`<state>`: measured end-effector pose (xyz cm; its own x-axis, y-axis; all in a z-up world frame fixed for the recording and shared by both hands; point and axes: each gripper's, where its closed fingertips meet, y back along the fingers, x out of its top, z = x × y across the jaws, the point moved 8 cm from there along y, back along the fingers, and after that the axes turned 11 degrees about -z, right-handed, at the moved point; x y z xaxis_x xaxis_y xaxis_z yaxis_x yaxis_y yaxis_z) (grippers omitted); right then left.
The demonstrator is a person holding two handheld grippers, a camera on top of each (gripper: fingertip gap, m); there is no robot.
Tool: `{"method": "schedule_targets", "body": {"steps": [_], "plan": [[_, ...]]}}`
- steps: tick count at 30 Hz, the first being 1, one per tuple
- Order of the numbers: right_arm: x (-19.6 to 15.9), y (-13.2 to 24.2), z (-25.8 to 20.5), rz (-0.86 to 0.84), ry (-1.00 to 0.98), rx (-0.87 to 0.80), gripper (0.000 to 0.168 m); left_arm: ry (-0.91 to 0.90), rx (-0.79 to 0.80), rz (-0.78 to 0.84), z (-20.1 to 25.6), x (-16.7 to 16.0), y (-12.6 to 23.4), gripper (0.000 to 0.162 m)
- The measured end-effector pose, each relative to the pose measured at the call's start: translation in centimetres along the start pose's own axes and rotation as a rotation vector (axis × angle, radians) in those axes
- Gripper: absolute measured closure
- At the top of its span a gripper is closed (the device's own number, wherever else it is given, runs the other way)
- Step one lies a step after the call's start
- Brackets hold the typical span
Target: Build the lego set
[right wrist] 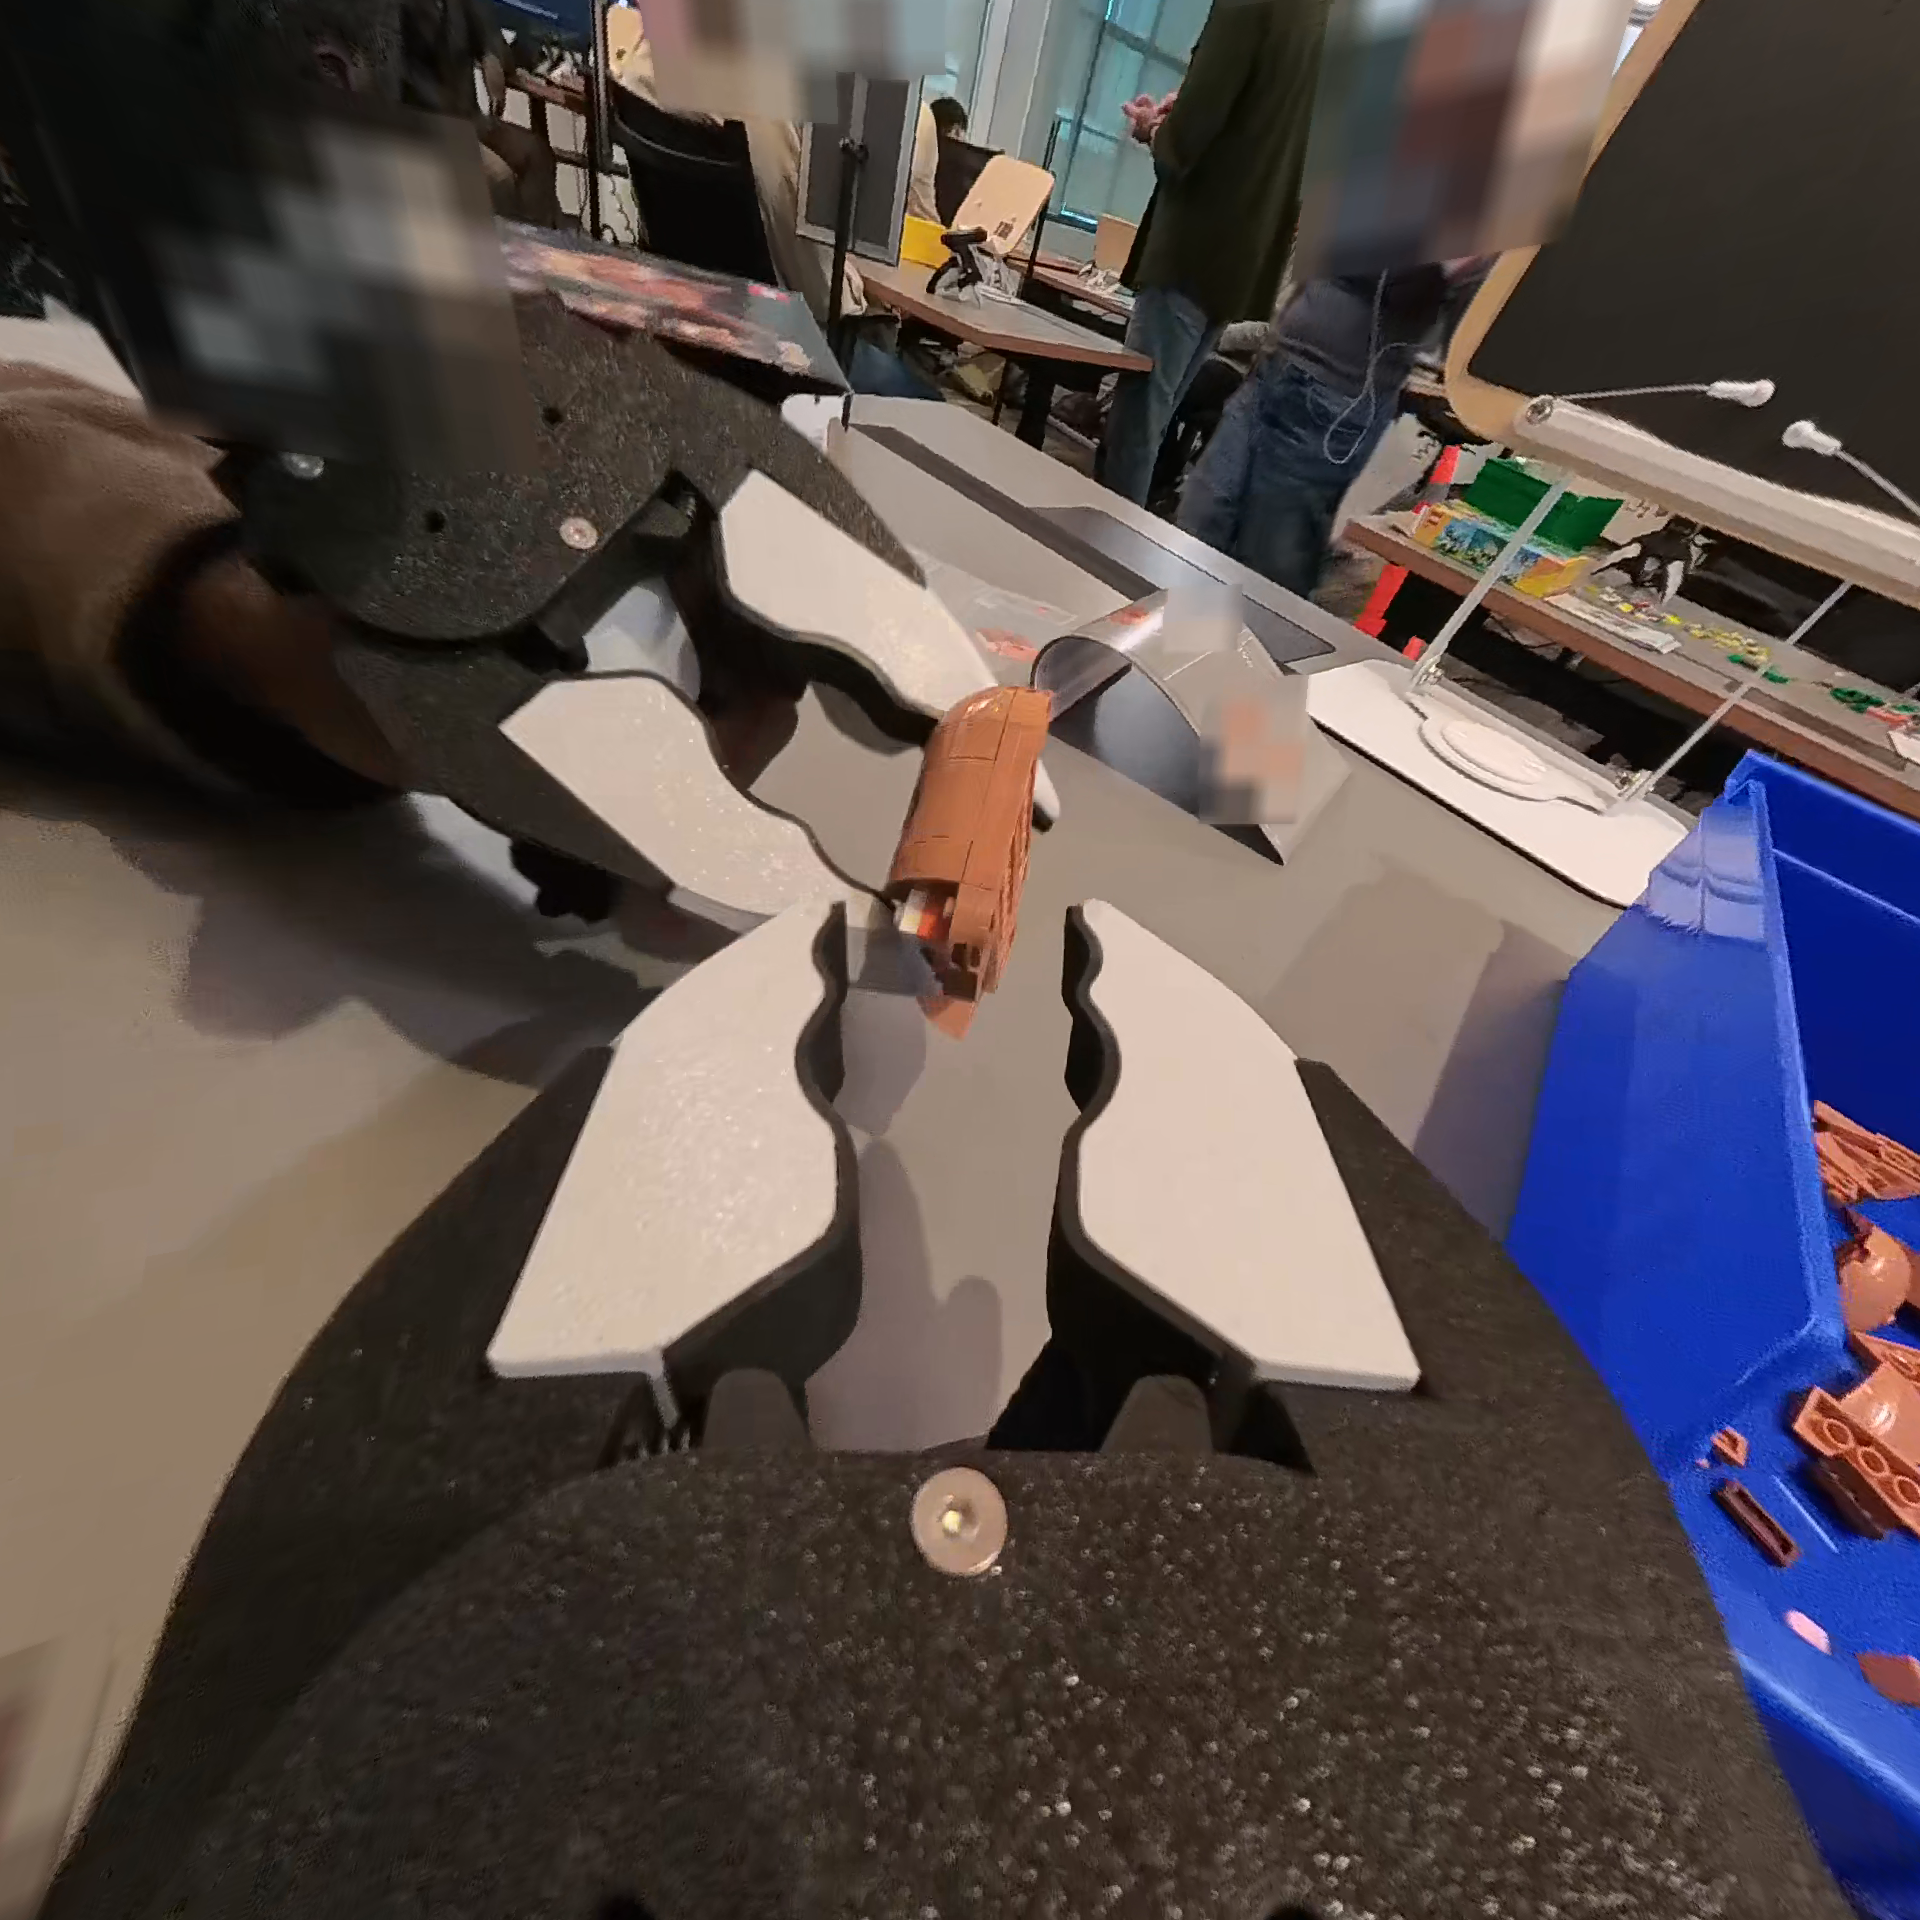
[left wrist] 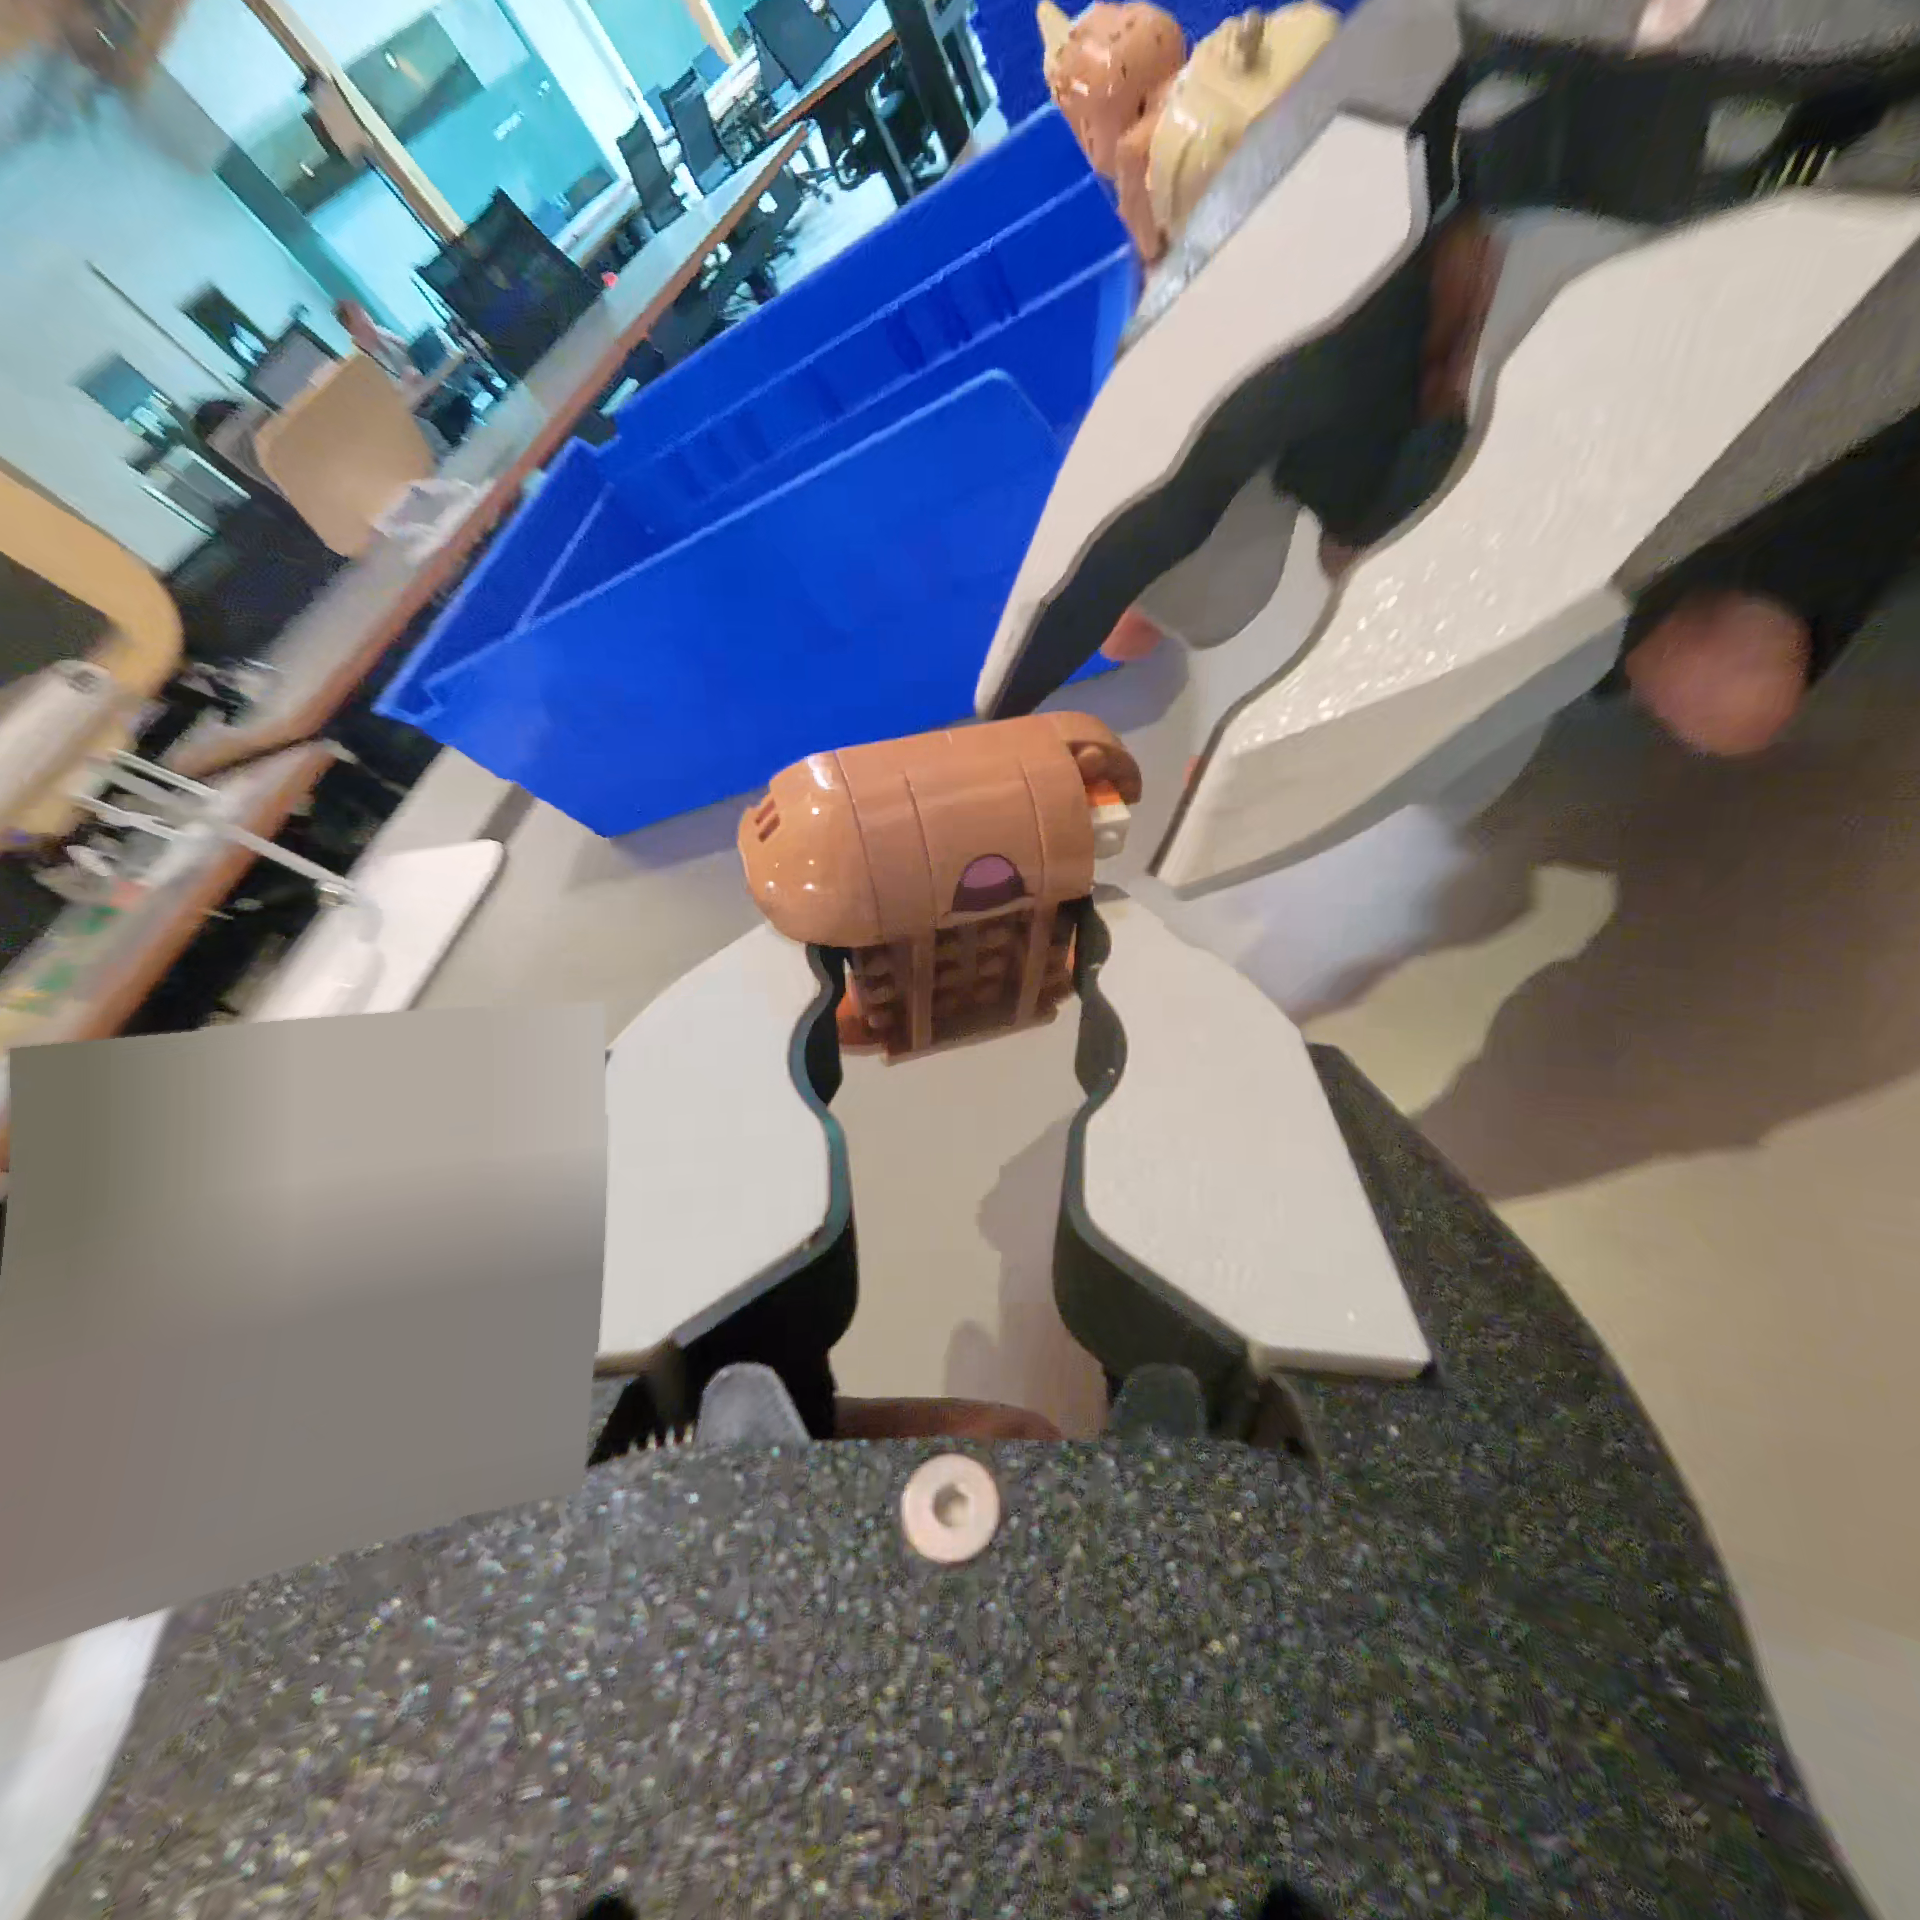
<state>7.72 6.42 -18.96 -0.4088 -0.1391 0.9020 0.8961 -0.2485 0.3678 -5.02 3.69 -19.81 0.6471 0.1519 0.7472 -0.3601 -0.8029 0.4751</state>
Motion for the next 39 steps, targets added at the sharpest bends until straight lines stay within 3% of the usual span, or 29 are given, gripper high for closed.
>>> {"method": "schedule_targets", "body": {"steps": [6,12,21,29,35,39], "plan": [[0.9,-0.4,0.2,0.042,0.009,0.045,0.145,0.247,-0.182,0.062,-0.2,0.0,0.2,0.119],[1.0,-0.3,0.4,0.05,-0.013,0.038,0.143,0.445,-0.28,0.086,-0.8,-0.6,0.0,0.119],[0.9,-0.3,0.8,0.049,-0.07,0.08,0.148,0.464,-0.32,0.114,-0.4,-0.6,-0.3,0.12],[1.3,0.6,3.3,0.122,-0.296,0.361,0.149,0.381,-0.43,0.226,-0.3,-0.2,0.1,0.119],[1.8,0.4,4.8,0.211,-0.485,0.665,0.149,0.555,-0.644,0.308,-0.9,-0.8,-0.2,0.112],[1.7,-0.8,4.8,0.238,-0.585,0.757,0.15,0.64,-0.742,0.404,-1.1,-0.5,-0.1,0.112]]}}
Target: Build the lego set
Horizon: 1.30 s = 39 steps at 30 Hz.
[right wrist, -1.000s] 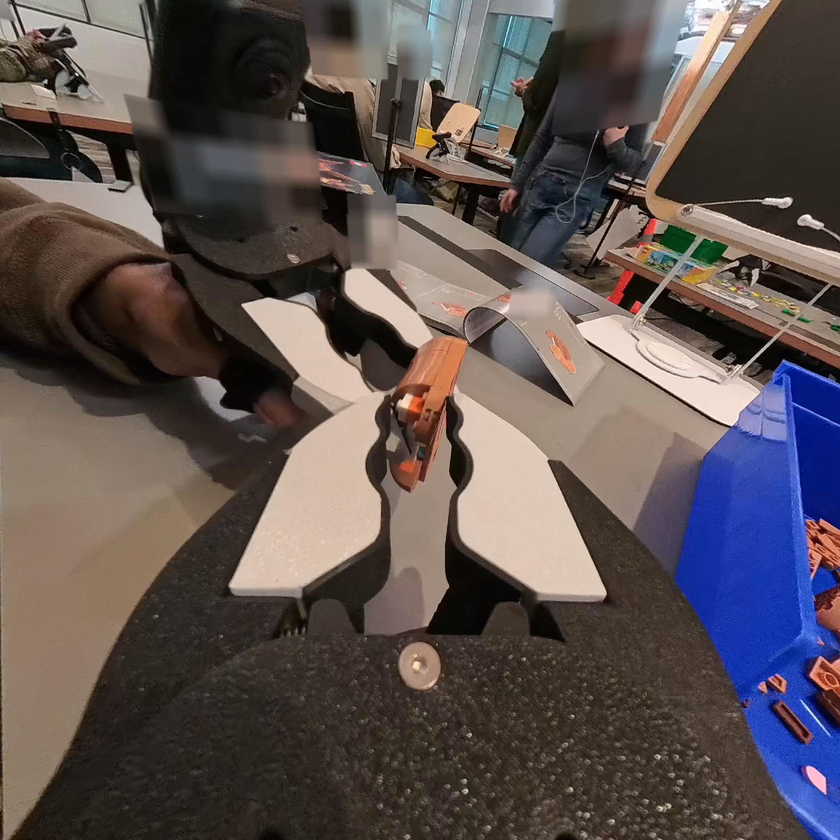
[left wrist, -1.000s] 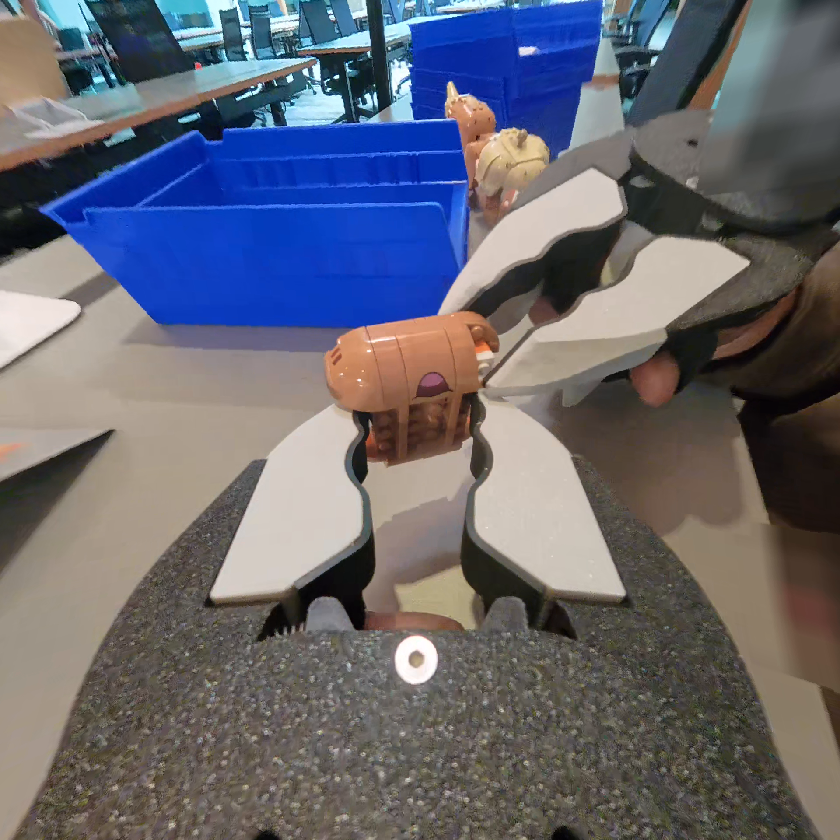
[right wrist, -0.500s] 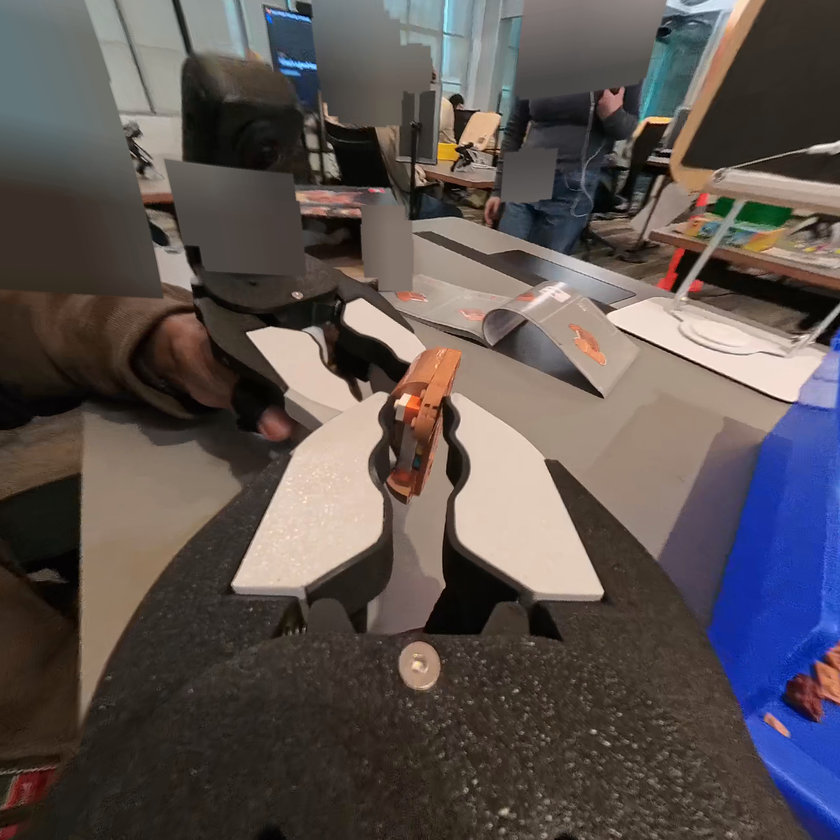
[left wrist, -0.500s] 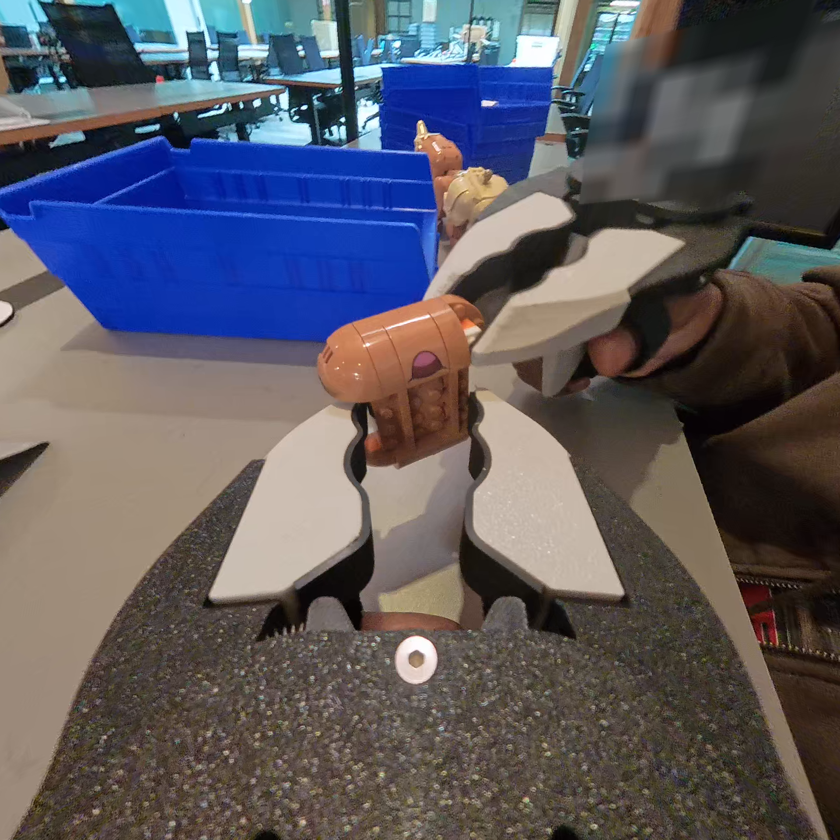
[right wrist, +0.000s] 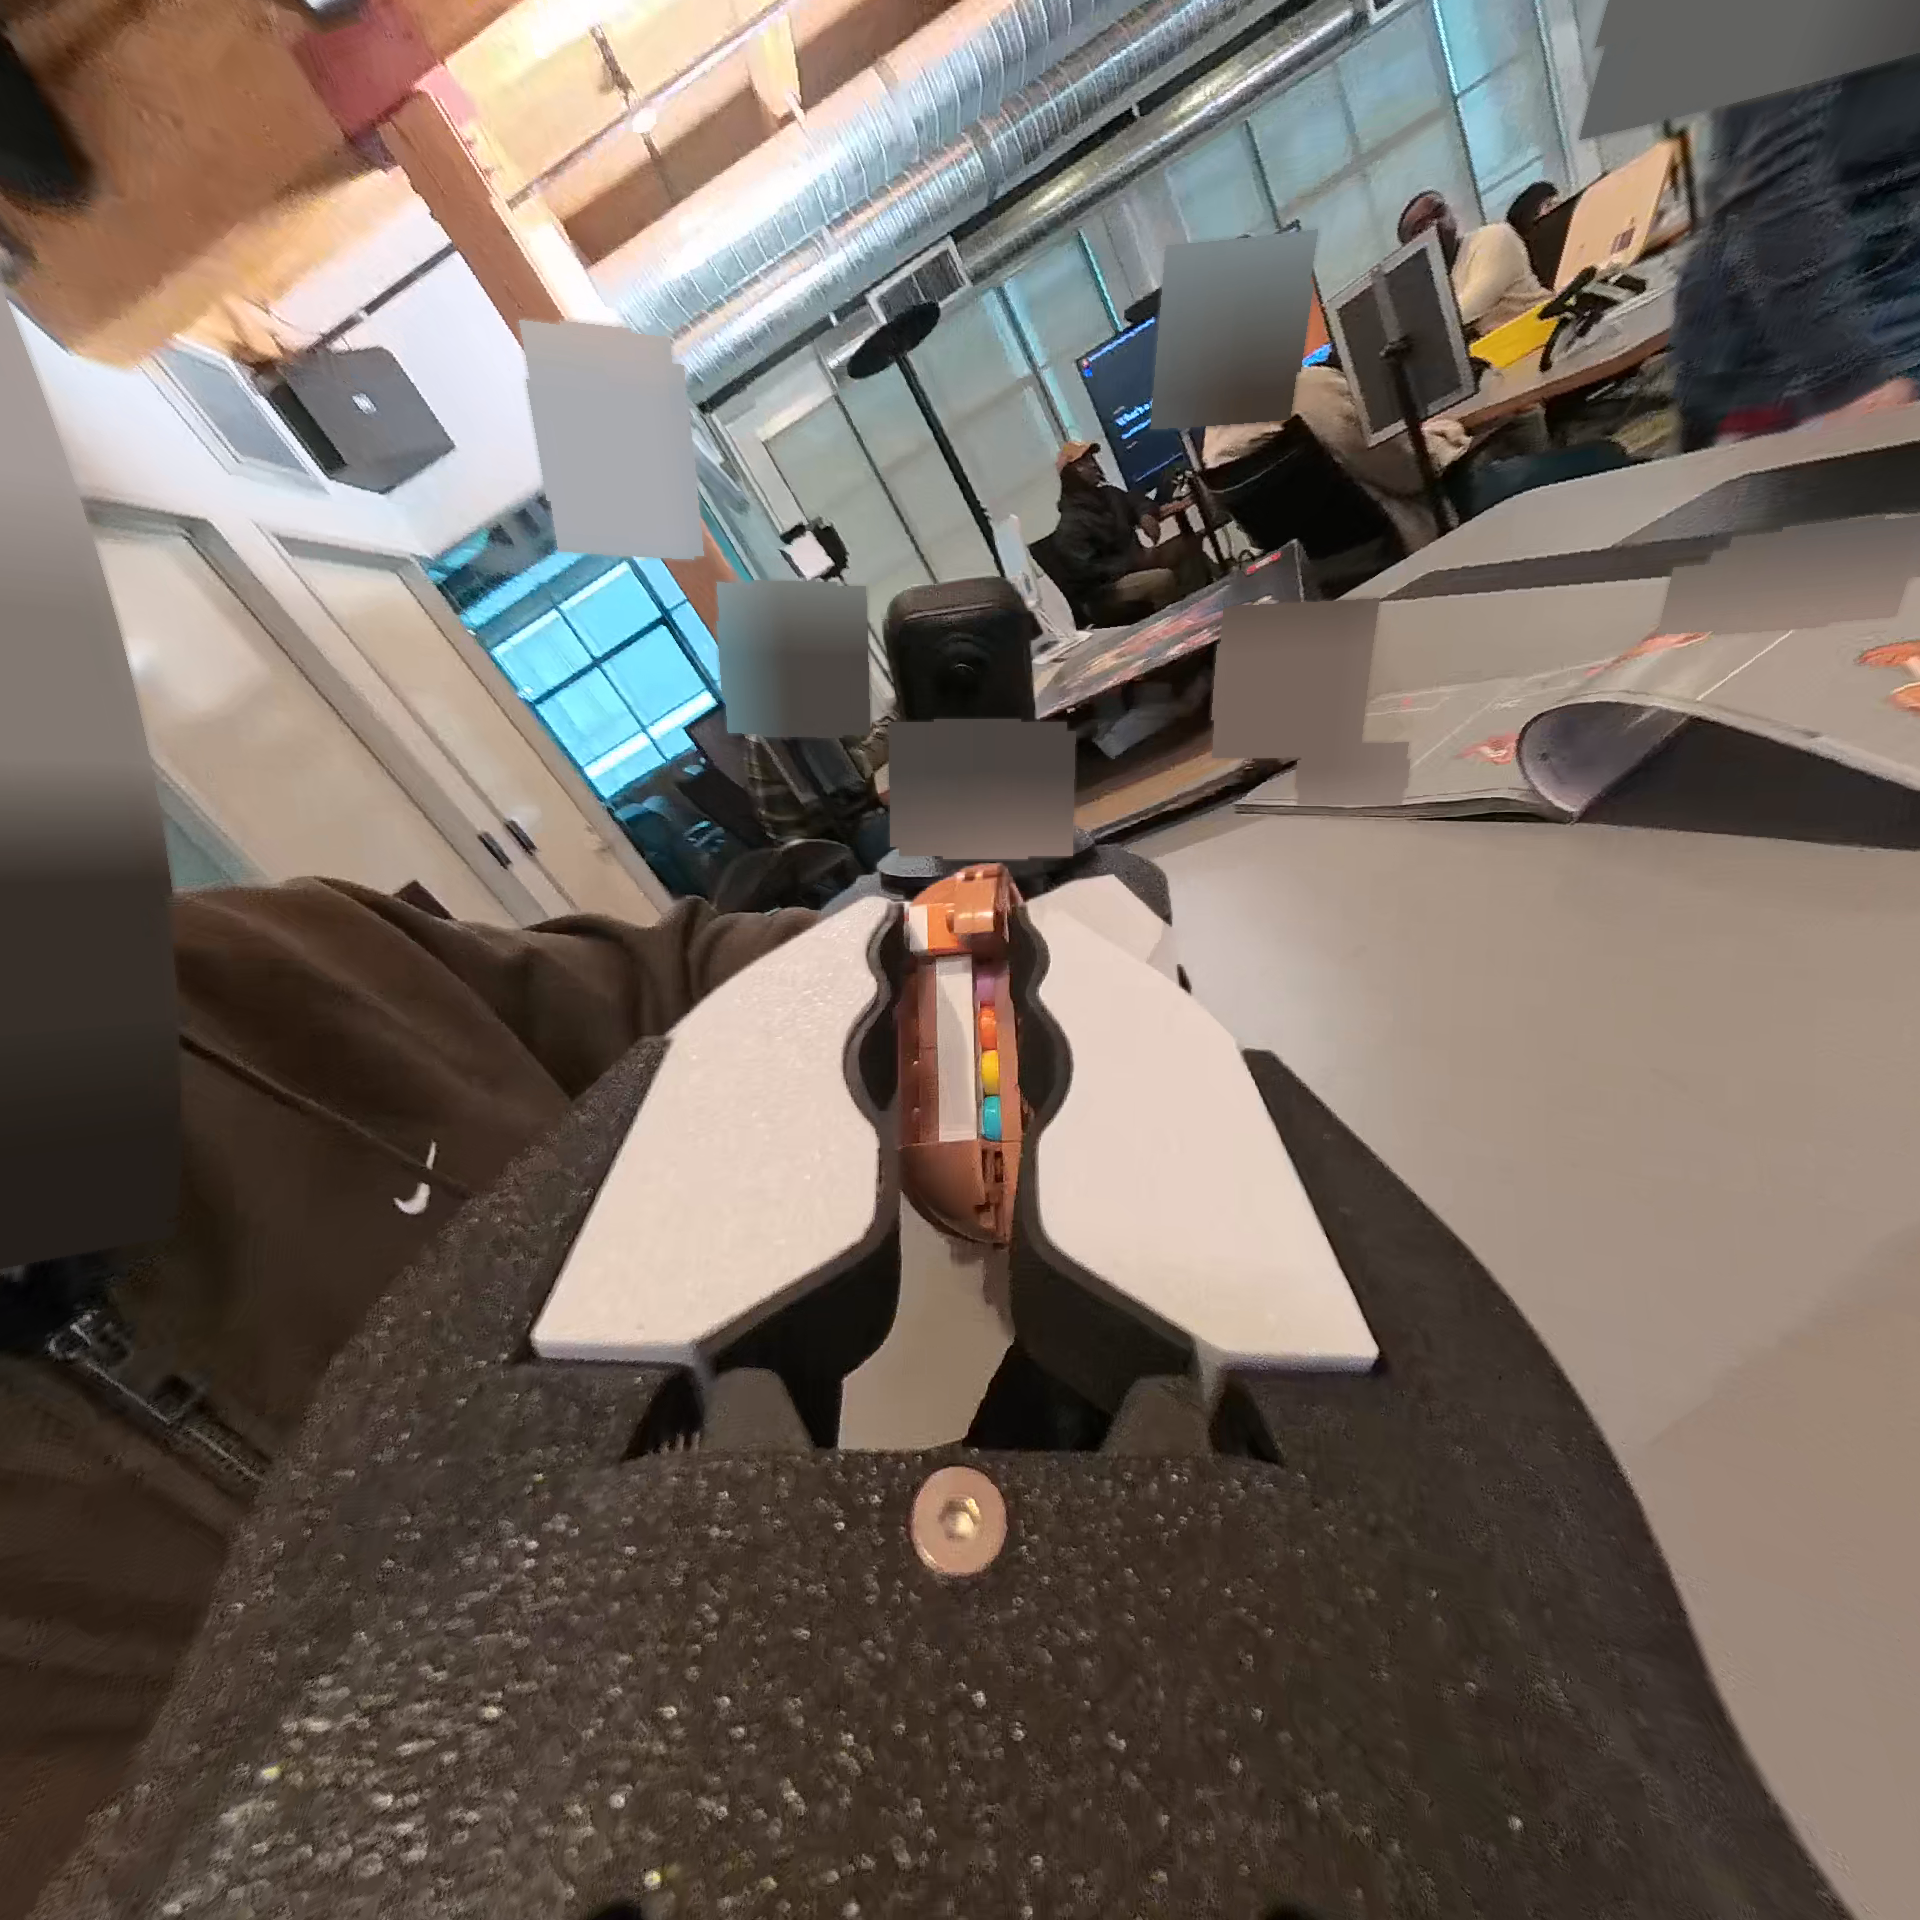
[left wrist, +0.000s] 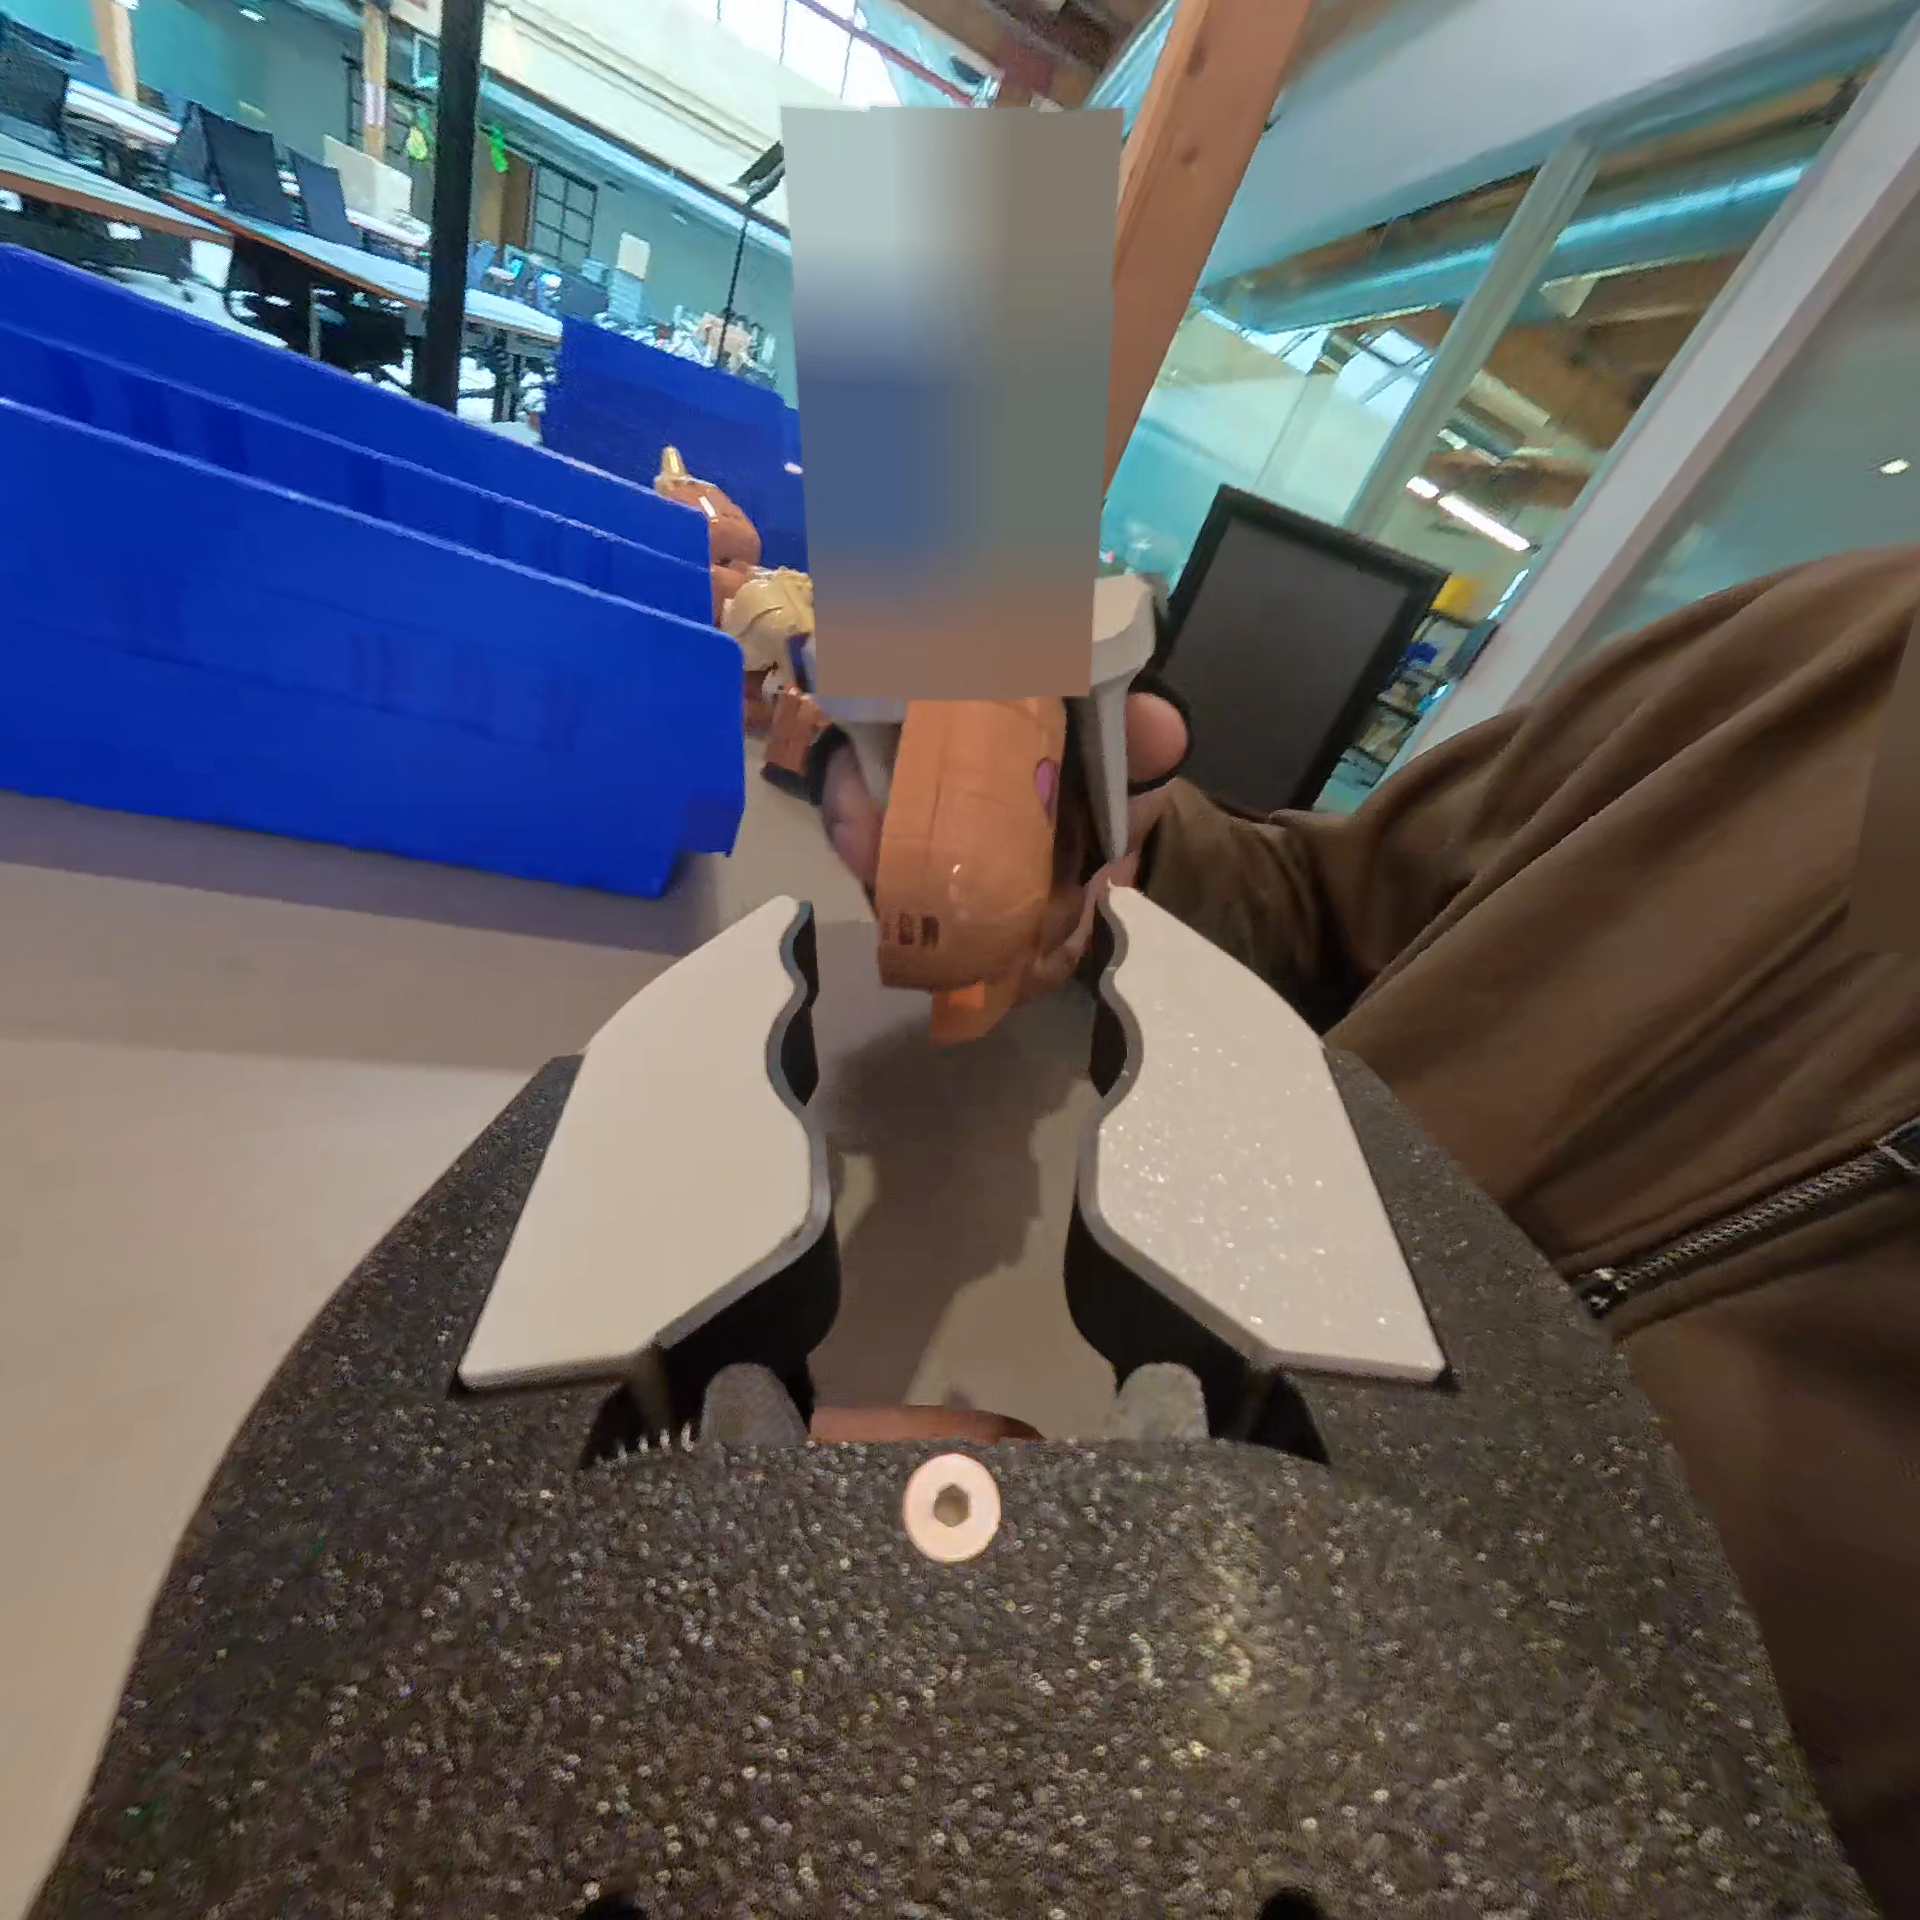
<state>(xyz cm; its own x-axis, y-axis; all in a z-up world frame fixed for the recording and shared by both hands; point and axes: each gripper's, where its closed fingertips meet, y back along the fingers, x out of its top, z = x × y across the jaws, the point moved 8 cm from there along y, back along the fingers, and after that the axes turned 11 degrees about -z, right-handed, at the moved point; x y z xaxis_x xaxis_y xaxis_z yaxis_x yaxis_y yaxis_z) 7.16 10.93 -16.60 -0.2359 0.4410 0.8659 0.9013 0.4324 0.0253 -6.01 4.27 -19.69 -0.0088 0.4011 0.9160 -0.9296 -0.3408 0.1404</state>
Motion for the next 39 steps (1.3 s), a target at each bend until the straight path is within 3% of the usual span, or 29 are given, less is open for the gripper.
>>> {"method": "schedule_targets", "body": {"steps": [4,6,9,12,16,18,20,28,35,39], "plan": [[-0.1,-0.9,0.3,0.053,-0.05,0.036,0.15,0.033,-0.034,0.079,0.3,0.1,-0.1,0.115],[-0.3,-1.2,0.3,0.058,-0.043,0.027,0.149,0.035,-0.03,0.116,0.2,0.2,0.1,0.131],[-0.3,-1.1,0.3,0.061,-0.018,-0.024,0.149,0.05,-0.028,0.126,0.1,0.3,0.4,0.136],[0.2,0.2,-0.1,0.047,0.06,-0.119,0.134,0.061,0.041,0.129,-0.3,0.3,0.7,0.137],[-0.3,4.5,-0.9,-0.095,0.309,-0.45,0.132,0.156,0.062,0.151,-1.1,0.3,1.3,0.137],[-1.6,6.7,-0.7,-0.258,0.395,-0.635,0.135,0.2,0.073,0.149,-1.4,0.3,1.4,0.137],[-3.1,7.9,-0.3,-0.417,0.407,-0.718,0.135,0.226,0.079,0.136,-1.6,0.2,1.3,0.137],[-6.6,5.9,1.9,-0.707,0.39,-0.695,0.135,0.218,0.074,0.074,-1.3,-0.1,0.5,0.137],[-6.9,4.8,2.6,-0.814,0.443,-0.702,0.139,0.218,0.053,0.052,-1.2,-0.2,0.4,0.137],[-7.0,4.2,2.7,-0.847,0.445,-0.693,0.149,0.222,0.052,0.055,-1.2,-0.2,0.4,0.137]]}}
